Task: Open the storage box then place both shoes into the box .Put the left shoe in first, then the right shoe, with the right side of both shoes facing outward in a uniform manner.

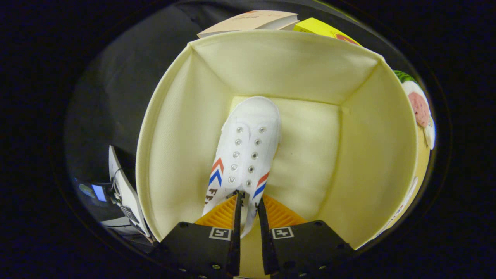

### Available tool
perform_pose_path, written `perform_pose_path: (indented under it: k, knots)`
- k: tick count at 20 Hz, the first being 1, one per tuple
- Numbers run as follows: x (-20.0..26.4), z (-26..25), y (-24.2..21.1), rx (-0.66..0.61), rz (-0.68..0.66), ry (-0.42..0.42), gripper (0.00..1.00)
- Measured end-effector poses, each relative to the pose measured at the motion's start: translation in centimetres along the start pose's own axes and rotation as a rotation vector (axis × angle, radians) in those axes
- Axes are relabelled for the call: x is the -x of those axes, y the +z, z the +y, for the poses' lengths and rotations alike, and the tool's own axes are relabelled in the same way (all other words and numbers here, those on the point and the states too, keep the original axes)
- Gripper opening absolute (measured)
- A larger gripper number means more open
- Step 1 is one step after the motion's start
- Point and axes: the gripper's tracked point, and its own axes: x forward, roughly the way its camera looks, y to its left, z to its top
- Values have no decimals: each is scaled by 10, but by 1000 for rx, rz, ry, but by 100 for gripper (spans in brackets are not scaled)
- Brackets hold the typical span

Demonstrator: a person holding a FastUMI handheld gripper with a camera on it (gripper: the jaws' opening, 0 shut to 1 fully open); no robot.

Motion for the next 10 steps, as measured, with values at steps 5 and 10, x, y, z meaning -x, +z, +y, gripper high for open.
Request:
perform_pose_path:
  k: [5,10]
  knots:
    - [78,13,-10,42,-126,154,68]
    - [147,-26,-43,53,-214,190,96]
